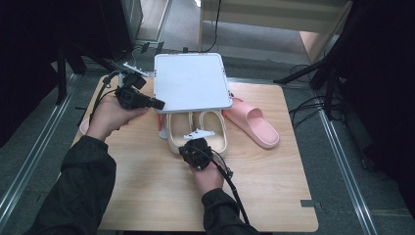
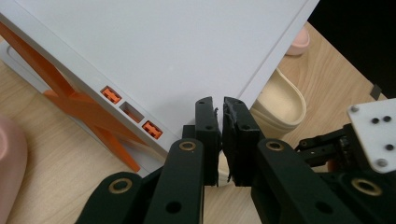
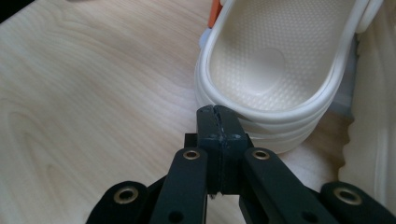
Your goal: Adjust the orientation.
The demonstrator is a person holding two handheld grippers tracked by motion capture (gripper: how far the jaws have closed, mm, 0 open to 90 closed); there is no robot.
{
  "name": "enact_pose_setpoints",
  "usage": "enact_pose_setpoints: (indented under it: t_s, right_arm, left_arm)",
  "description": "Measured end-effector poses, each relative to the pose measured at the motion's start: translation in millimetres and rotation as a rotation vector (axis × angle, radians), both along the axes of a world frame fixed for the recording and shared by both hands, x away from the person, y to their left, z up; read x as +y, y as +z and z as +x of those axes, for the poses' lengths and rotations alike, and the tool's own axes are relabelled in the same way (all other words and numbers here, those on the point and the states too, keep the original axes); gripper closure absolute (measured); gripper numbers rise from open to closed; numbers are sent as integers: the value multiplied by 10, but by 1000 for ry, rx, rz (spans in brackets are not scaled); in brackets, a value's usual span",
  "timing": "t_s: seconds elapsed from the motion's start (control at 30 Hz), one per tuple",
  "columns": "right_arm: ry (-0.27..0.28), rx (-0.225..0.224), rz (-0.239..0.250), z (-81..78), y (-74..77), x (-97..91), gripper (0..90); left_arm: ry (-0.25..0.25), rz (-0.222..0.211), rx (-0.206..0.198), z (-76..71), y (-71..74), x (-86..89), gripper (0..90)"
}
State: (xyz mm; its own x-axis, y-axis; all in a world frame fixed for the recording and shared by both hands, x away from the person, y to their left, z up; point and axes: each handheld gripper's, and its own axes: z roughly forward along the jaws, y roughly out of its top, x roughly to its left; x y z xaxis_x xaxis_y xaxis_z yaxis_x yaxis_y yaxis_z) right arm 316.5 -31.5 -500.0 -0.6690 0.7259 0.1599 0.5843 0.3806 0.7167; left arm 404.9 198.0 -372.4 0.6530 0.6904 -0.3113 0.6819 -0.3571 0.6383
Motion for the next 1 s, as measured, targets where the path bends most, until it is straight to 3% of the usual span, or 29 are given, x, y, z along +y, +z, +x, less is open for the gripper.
enact_pose_setpoints:
  t_s: [0.23, 0.57, 0.8, 1.0]
  right_arm:
    - [-19, -29, 4, 147, -27, 81, 893]
    - [-50, -24, 20, 343, -28, 128, 900]
    - [-28, 0, 39, 240, 40, 36, 900]
    - [-9, 5, 70, 58, 146, -196, 900]
  left_arm:
    - [-2, 0, 2, 2, 0, 3, 847]
    - [-6, -5, 5, 6, -3, 12, 846]
    - [-5, -6, 7, 7, -3, 12, 846]
    - [-2, -7, 9, 7, -2, 10, 846]
